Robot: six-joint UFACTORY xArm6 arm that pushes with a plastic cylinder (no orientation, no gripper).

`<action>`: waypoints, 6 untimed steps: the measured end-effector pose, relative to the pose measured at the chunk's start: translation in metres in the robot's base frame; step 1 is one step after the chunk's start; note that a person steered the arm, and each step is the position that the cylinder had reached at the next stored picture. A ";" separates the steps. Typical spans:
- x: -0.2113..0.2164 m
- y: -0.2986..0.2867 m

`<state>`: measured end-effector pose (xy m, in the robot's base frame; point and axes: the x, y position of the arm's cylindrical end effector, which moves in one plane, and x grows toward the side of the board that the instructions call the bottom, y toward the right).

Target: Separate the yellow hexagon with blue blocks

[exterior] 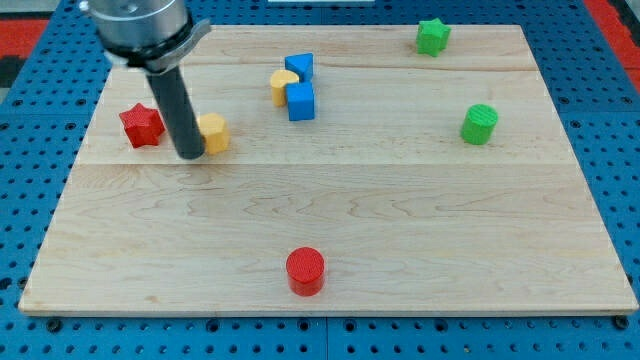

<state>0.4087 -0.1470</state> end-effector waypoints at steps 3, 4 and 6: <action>-0.104 -0.014; -0.114 0.021; -0.087 0.103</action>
